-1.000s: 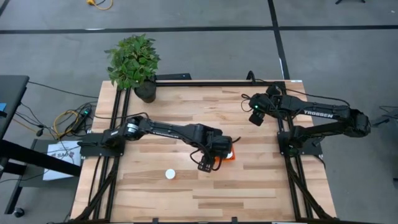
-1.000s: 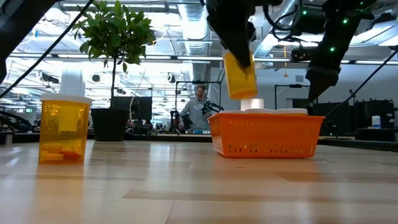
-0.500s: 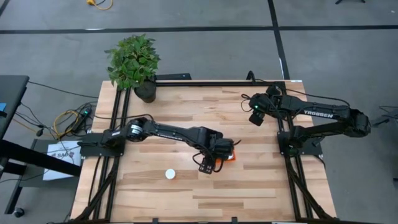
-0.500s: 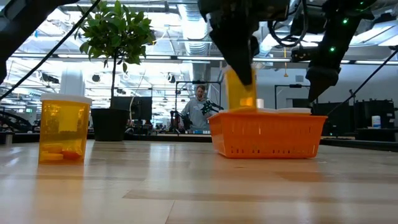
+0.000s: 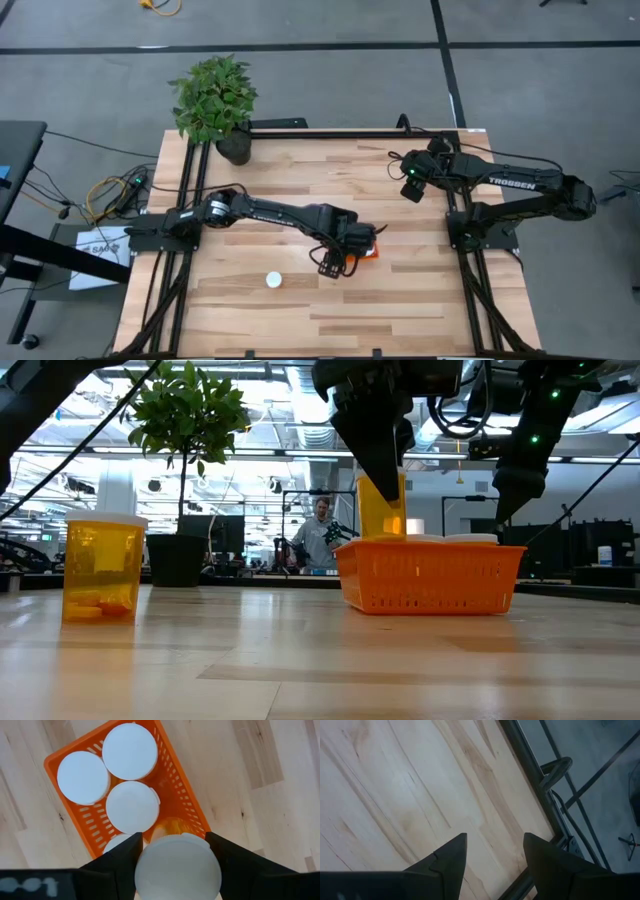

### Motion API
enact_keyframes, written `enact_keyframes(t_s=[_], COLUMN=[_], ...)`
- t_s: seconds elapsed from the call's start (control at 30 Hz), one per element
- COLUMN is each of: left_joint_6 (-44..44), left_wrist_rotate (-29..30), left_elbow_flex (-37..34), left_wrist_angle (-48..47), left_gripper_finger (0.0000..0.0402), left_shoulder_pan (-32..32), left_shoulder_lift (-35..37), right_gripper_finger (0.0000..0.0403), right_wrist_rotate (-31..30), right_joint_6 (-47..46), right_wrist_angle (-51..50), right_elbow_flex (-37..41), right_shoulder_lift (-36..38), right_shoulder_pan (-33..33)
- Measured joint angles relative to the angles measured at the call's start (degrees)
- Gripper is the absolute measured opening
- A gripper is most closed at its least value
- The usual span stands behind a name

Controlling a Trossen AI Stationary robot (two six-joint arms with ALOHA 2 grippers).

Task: Pick and place pill bottles into a basket
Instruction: Put the orange pill bottle into the orange bin, then adjust the orange pill bottle

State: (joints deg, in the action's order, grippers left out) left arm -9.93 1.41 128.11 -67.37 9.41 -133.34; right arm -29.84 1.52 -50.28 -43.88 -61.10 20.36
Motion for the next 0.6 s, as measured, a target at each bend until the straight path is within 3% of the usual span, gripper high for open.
enact_keyframes(t_s=[0.3,0.6], left_joint_6=[0.0,0.3], left_wrist_rotate=[0.4,0.0], left_elbow_flex=[0.0,0.0], left_wrist_angle=[0.0,-0.4], left_gripper_finger=[0.0204,0.0244], left_shoulder_pan=[0.3,0.3], left_shoulder_lift=[0.0,0.1], right_gripper_finger=[0.0189,0.0189], right_wrist_rotate=[0.0,0.0], right_joint_6=[0.0,0.0], right_wrist_angle=[0.0,0.0], right_elbow_flex=[0.0,0.0], right_shoulder_lift=[0.0,0.0], right_shoulder_pan=[0.0,0.0])
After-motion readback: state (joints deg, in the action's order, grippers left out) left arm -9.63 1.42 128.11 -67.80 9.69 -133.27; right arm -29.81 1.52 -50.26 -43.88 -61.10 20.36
